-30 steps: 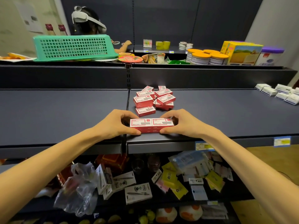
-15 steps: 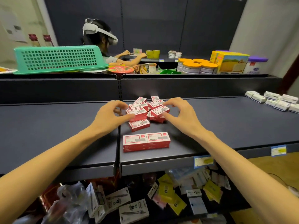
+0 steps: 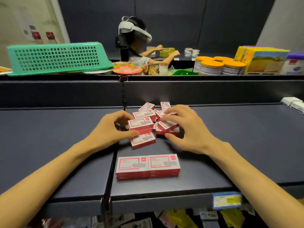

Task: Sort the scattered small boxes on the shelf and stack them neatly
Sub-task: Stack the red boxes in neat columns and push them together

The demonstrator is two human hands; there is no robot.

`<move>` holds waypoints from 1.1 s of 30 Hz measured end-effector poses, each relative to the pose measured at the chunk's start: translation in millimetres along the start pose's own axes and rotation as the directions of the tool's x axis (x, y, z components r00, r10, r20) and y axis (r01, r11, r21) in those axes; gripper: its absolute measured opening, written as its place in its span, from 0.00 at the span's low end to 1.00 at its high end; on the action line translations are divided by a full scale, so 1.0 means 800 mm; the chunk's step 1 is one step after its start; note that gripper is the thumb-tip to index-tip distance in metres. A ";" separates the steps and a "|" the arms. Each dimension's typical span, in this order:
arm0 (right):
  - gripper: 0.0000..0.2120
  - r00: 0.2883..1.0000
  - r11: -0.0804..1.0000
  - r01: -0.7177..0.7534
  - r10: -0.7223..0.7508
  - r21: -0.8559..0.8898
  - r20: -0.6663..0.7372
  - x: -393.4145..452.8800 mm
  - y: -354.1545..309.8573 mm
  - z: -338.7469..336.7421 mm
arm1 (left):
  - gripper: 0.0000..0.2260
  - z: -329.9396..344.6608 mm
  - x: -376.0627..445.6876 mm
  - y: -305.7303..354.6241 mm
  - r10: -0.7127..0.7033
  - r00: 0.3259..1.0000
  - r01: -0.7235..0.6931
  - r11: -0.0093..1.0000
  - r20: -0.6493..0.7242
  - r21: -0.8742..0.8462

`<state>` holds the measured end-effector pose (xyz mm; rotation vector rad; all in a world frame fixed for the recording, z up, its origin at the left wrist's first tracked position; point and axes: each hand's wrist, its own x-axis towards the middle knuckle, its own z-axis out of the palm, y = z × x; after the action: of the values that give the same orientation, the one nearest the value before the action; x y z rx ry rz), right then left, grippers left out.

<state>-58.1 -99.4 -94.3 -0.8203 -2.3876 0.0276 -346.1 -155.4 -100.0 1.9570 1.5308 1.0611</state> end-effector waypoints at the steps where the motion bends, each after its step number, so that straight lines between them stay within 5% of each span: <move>1: 0.23 1.000 1.000 -0.001 0.001 0.009 0.001 -0.001 0.000 0.001 | 0.19 0.000 0.001 0.001 0.006 1.000 -0.006 1.000 0.002 0.007; 33: 0.26 0.982 0.980 -0.187 0.183 0.072 0.055 -0.018 -0.005 0.001 | 0.20 -0.001 -0.024 0.018 -0.013 0.998 0.016 0.998 0.058 -0.056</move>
<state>-51.9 -110.7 -102.1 -1.0128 -2.3316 0.2148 -339.7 -177.9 -95.1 1.9187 1.4666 1.0222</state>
